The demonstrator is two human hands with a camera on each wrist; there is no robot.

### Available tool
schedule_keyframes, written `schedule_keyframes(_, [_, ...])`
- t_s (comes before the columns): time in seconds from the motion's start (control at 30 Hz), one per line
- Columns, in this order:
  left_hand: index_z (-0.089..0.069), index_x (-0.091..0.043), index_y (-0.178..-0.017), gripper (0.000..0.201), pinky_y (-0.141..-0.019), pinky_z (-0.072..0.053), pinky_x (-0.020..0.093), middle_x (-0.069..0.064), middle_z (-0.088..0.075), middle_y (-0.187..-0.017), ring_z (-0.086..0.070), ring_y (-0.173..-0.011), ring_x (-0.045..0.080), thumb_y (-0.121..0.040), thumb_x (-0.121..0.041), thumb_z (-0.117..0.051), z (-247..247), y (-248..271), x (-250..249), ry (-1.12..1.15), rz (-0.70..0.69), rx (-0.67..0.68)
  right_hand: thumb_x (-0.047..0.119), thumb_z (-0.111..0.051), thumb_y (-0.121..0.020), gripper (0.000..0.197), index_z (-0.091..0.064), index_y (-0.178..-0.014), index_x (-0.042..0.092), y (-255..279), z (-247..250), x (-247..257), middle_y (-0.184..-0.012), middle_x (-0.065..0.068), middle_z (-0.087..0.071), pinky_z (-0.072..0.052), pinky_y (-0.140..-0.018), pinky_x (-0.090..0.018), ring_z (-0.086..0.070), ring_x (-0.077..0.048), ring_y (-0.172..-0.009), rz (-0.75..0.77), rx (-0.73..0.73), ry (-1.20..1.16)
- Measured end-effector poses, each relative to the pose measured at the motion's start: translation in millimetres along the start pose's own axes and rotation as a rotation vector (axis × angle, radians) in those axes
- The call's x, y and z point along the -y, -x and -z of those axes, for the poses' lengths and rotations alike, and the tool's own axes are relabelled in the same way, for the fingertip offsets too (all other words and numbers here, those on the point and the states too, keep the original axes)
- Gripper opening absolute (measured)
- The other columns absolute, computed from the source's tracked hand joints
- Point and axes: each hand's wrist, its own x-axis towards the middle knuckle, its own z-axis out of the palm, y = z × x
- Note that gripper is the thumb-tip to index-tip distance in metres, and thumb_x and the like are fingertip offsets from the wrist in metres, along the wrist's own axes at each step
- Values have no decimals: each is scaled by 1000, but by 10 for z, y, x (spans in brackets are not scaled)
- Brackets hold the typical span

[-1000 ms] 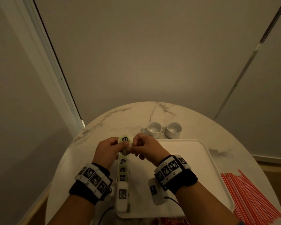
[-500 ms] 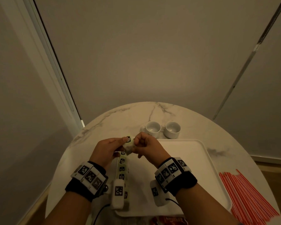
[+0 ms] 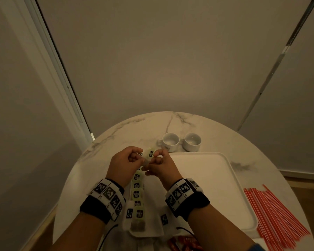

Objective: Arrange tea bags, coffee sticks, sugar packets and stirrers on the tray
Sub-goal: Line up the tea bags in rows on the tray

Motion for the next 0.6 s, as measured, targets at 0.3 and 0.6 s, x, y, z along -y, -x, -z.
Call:
schedule_keyframes(0.3, [-74,-24,-89,7,-70,-49,16,-5,-72,-81,-65,-78,3,-82,-26,-72,17,-46,34,52,37,-46,-14,-58,-79,37,-39,-90,16,-31,27,41,-69,-4,-60,-50,-56,-27,-64,-23,-65,68,-49,309])
schedule_keyframes(0.6, [-74,-23,-80,11,-70,-49,22,-7,-71,-77,-62,-66,-2,-84,-14,-70,-17,-107,123,81,81,-24,-3,-68,-78,32,-44,-85,18,-40,121,62,-78,-8,-60,-43,-55,-18,-55,-15,-67,59,-56,457])
